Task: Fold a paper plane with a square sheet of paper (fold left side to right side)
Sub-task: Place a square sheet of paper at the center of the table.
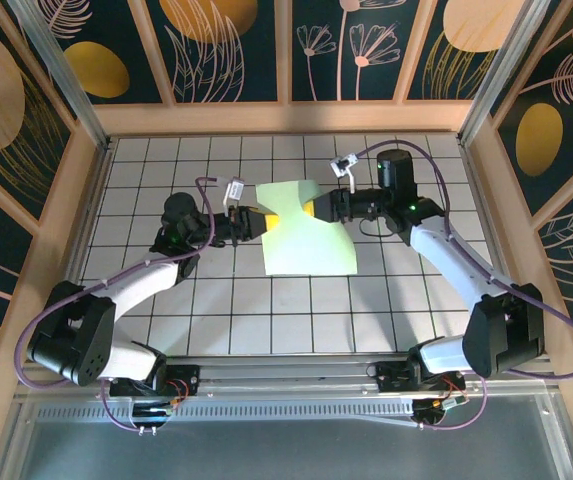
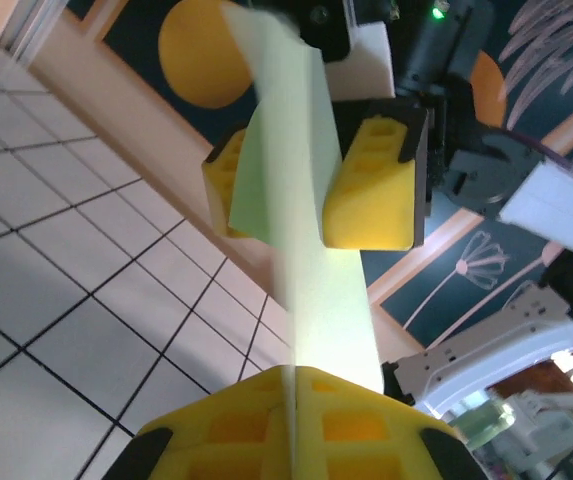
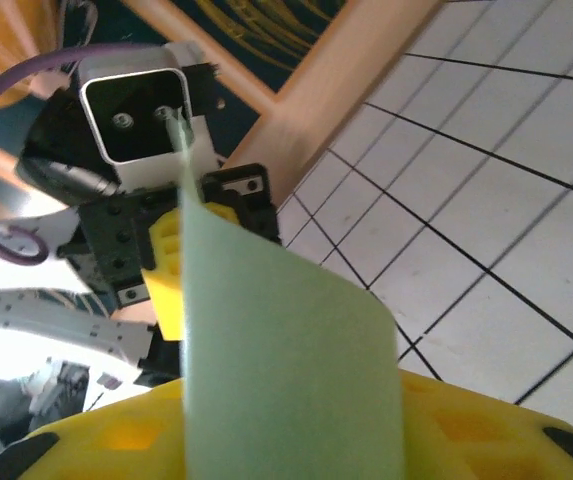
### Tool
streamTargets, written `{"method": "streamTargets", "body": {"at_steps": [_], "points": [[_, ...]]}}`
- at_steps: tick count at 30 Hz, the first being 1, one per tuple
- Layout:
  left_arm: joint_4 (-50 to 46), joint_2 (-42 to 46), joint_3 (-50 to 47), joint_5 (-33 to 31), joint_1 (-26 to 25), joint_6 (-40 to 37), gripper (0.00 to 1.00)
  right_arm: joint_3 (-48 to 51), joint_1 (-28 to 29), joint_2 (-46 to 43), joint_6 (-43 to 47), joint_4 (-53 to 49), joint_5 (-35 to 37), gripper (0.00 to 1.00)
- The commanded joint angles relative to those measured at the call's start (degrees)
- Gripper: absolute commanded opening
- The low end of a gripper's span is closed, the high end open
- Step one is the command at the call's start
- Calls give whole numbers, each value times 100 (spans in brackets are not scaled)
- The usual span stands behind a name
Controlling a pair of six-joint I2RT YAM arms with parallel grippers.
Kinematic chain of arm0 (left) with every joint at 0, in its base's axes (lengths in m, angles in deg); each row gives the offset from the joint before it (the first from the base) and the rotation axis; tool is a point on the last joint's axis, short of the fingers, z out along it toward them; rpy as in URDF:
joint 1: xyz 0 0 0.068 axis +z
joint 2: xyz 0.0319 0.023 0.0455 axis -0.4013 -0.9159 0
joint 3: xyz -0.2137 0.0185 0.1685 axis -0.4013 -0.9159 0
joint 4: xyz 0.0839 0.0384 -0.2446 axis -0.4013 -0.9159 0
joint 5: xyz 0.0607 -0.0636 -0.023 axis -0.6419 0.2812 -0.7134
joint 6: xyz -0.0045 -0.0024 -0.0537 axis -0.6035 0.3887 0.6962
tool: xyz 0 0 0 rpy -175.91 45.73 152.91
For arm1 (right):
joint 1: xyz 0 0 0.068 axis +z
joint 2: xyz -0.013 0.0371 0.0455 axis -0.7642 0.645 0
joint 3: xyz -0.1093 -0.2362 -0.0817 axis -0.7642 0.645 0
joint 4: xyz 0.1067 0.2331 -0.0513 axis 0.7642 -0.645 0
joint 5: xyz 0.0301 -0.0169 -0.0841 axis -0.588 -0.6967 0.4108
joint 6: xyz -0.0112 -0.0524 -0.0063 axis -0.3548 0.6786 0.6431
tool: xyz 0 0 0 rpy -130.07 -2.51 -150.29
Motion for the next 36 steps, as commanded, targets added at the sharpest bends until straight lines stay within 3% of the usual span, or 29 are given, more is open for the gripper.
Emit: {"method": "streamTargets", "body": {"at_steps": [1,6,12,16,20,26,29,36], "points": [[-914,-246,286,-225,-28,-369,0,324,-164,-176,54,72,782,57],[-1697,-847,501,-379,-27,-521,0,810,-501,-365,-138,107,1912,72],[-3371,-2099,1182,-773,-27,-1120,0,1232,-738,-204,-315,93,2472,75],[-4248,-2715,1554,-1375,-20,-1475,0,1458,-664,59,-550,354,2569,73],[-4481,-2944,1585,-1794,-19,-1481,0,1672,-469,426,-940,945,2550,60],[-4717,-2959,1581,-2131,-20,-1486,0,1400,-49,1294,-1193,917,2776,22],[-4807,-2912,1583,-2208,-19,-1497,0,1269,63,1673,-1261,811,2933,10],[-5034,-2868,1857,-2171,-19,-1614,0,1138,212,2213,-1233,499,3277,5]]}}
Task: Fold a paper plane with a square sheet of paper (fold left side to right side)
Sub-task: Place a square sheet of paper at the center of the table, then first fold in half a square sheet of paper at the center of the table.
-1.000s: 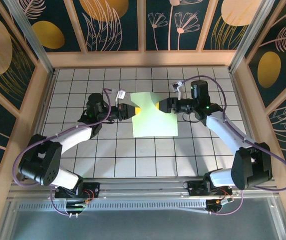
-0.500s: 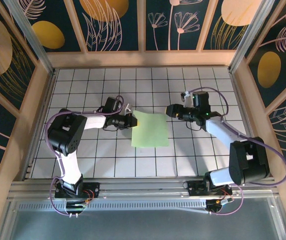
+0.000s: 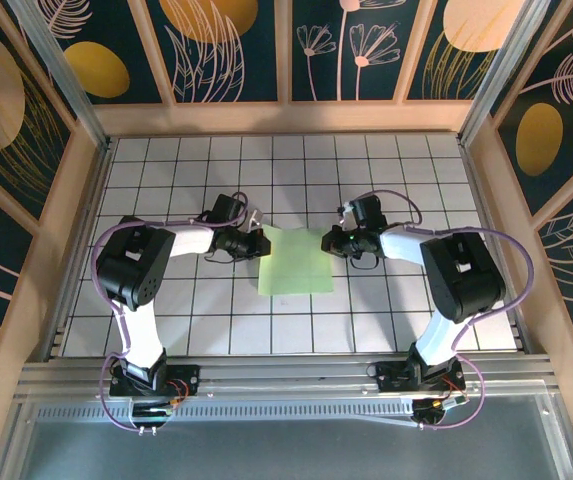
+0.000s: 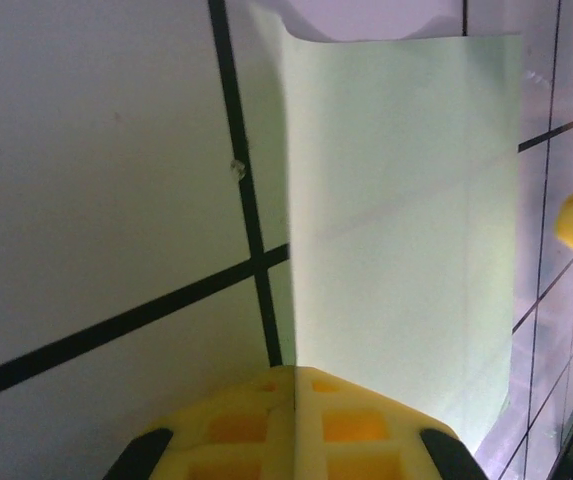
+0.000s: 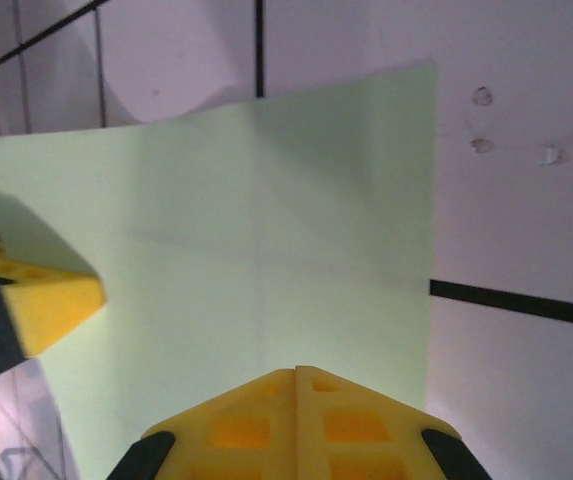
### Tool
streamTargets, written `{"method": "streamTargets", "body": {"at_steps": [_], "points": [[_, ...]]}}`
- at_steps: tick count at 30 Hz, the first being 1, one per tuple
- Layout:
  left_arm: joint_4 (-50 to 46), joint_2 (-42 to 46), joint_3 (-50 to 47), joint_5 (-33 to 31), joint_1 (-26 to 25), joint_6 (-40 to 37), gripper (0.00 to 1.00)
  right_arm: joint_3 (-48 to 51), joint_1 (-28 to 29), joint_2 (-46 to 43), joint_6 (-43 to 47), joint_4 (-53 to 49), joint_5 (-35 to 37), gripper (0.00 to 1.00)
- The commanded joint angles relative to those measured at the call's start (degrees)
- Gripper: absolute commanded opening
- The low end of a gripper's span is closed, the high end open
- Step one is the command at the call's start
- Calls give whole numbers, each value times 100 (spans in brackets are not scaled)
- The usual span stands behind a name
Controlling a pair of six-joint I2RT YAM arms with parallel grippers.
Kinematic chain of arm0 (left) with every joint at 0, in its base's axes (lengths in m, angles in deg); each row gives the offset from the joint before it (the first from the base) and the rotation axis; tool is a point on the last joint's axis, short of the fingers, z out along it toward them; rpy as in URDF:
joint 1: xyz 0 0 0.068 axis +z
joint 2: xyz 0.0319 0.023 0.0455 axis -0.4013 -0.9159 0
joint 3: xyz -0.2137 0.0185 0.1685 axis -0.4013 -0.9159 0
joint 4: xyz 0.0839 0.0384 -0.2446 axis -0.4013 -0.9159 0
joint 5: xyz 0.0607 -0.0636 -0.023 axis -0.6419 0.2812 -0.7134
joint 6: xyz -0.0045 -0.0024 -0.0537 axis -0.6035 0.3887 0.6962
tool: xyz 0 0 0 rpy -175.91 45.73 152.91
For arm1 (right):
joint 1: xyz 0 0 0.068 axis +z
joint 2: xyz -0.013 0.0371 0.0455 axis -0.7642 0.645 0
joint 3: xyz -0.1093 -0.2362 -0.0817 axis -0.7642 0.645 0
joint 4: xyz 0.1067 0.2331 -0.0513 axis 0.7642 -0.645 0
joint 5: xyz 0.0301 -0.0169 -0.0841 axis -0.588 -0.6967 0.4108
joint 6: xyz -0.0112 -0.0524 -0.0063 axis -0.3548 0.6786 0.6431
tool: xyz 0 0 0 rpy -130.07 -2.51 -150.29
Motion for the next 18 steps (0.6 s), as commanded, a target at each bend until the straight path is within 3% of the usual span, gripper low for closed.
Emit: {"method": "streamTargets", "body": {"at_steps": [1,5,11,18], "points": [[-347,99,199,-57,-19,-169,0,-156,61,175,4,-239,312,5],[-336,146,253,65,-15,-107,2,-130,87,258,83,-376,447,5],[82,295,199,602,-14,363,33,-69,119,339,138,-534,660,8],[1400,451,24,1571,-32,1481,55,37,112,341,77,-406,672,12]]}}
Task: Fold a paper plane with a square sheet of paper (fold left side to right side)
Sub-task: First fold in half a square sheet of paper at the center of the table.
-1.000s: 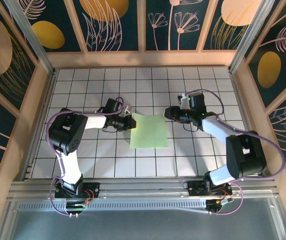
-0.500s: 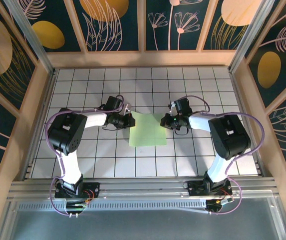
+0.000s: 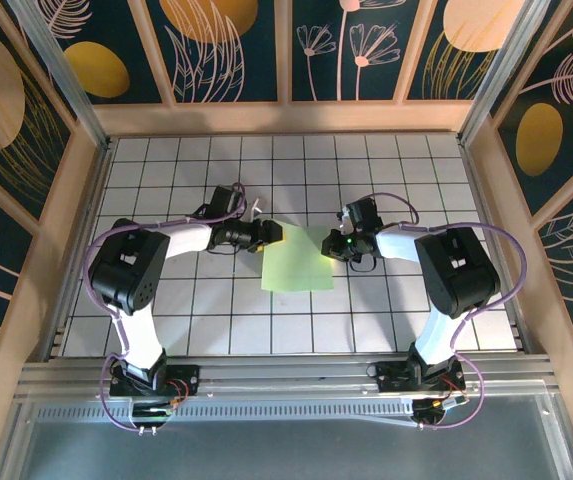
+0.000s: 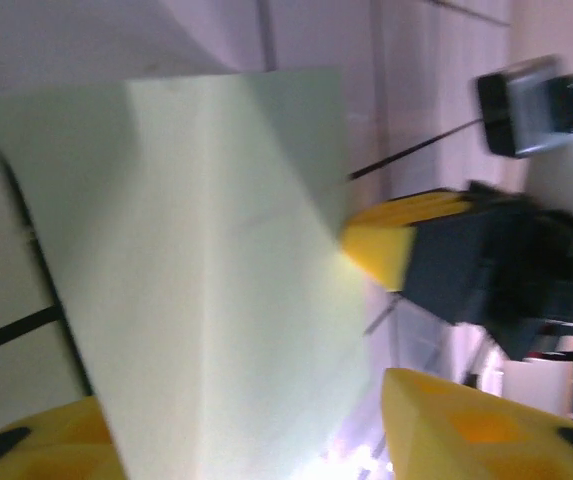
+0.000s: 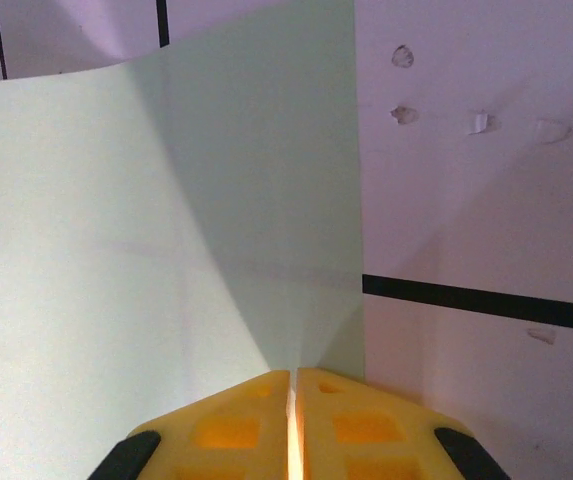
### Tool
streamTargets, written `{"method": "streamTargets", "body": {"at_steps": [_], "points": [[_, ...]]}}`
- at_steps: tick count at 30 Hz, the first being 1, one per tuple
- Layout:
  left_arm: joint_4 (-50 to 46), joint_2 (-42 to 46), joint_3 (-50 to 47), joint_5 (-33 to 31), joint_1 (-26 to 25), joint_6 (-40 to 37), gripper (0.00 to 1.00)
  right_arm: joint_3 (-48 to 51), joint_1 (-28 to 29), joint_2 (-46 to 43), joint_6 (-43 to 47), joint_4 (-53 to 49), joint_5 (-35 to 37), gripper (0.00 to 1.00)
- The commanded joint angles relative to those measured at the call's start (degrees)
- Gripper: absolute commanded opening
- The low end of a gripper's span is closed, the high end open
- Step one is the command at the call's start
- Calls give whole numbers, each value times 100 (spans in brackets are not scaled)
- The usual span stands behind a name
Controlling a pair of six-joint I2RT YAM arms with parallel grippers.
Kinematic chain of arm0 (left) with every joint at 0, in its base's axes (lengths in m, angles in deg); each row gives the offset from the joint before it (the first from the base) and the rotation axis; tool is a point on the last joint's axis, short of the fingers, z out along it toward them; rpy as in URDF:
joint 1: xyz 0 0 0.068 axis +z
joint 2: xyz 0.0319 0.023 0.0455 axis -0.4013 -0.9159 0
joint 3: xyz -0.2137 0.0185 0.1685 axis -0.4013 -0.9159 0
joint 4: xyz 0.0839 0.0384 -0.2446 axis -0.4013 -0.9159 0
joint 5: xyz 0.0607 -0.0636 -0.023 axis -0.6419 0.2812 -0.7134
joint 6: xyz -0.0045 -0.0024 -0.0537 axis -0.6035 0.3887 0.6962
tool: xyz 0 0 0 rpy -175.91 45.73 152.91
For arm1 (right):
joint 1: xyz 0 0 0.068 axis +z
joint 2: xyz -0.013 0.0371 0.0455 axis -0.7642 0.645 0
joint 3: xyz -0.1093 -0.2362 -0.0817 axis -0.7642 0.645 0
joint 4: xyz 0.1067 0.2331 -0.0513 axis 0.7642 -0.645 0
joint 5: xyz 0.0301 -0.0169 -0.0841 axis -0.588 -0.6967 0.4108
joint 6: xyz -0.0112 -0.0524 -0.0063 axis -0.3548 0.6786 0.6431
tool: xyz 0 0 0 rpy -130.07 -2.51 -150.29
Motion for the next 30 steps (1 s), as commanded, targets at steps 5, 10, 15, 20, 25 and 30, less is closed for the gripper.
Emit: {"method": "streamTargets", "body": {"at_steps": [5,10,15,20,25,30], "points": [[1259,-15,23,792,-171,1005,62,84,67,137,-31,-130,307,15],[1705,-424,184,825,-388,1310,64,129,92,108,-133,-9,193,17],[1901,-671,323,658,-452,1468,63,186,118,46,-224,96,123,18],[2053,-896,392,459,-460,1631,57,272,119,-34,-334,252,44,17],[2276,-1055,339,335,-469,1803,48,357,134,-111,-427,356,8,17],[2185,-1092,308,227,-487,1752,35,419,141,-226,-488,489,-77,17]]}}
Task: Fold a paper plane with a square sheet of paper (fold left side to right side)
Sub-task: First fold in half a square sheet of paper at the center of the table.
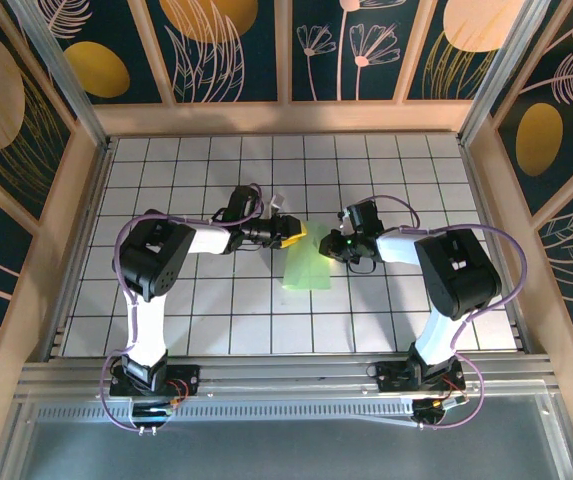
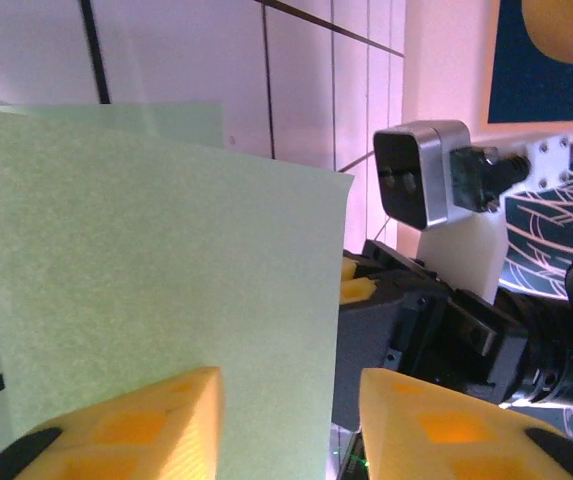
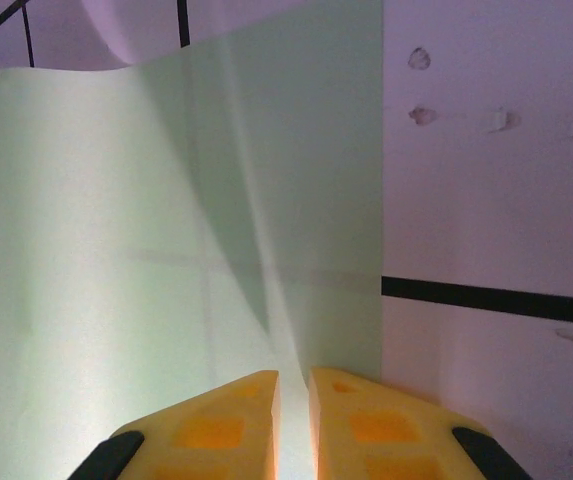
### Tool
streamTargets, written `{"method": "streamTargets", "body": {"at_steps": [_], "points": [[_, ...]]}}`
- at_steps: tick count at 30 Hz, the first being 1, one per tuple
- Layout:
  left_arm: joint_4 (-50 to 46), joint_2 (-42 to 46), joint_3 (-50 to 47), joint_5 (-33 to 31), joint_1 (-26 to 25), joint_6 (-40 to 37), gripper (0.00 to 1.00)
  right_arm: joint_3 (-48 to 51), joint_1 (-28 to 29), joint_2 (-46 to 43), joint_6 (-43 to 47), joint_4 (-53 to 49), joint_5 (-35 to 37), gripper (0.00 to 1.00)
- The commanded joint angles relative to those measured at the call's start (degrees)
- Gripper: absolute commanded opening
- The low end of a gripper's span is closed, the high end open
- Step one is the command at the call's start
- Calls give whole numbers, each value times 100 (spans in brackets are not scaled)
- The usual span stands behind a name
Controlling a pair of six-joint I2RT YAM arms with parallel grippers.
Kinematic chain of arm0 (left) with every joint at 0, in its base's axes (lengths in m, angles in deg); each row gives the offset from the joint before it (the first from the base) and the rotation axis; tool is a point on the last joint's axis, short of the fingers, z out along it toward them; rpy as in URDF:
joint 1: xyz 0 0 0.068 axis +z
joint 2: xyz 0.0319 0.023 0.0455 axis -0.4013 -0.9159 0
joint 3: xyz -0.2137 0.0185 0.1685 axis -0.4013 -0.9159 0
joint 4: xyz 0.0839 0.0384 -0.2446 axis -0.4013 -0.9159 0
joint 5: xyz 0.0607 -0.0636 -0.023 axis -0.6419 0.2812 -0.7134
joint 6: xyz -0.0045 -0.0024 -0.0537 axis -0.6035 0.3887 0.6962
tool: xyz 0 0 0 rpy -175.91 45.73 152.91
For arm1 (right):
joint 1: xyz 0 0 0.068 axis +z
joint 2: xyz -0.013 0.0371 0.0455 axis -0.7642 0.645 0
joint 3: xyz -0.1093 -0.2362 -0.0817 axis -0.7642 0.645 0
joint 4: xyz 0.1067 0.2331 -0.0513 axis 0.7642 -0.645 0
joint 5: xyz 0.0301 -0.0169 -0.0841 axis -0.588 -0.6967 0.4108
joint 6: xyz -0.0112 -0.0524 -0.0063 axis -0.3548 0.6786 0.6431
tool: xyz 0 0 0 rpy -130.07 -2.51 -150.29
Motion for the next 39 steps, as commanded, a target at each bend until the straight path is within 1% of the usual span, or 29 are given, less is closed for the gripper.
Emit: {"method": "streamTargets", "body": {"at_steps": [1,4,7,9,11,16,18,20,22,23,26,29,34,38,39], "points": [[103,-100,44,-104,-30,-17,32,149,87,-149,-138,-24,-45,17],[65,-102,53,-163,-39,-47,22,131,100,-187,-171,21,-106,17],[5,-117,69,-210,-43,-59,10,114,93,-254,-186,51,-85,17],[-38,-112,70,-247,-44,-75,5,96,89,-322,-190,46,-66,19],[-65,-111,70,-300,-48,-83,1,70,68,-424,-185,21,-46,22],[-90,-99,69,-382,-47,-66,0,126,-148,-911,-91,-240,158,32],[-89,-84,75,-389,-47,-58,0,195,-292,-1205,-53,-332,110,37],[-88,-90,88,-388,-56,-60,0,277,-425,-1472,-65,-322,-123,44],[-92,-90,101,-388,-57,-65,0,316,-460,-1670,-141,-239,-539,53],[-96,-84,100,-391,-56,-65,0,329,-455,-1696,-203,-181,-732,56],[-78,-90,97,-410,-52,-55,0,451,-382,-1673,-582,250,-1252,62],[-56,-97,90,-425,-65,-48,0,542,-182,-1479,-931,757,-1412,63],[-59,-100,88,-424,-72,-46,0,402,109,-1003,-1122,1008,-1354,62],[-54,-109,97,-437,-83,-38,0,346,193,-823,-1182,1002,-1291,55],[-46,-109,97,-436,-83,-28,1,347,200,-775,-1186,986,-1280,51]]}}
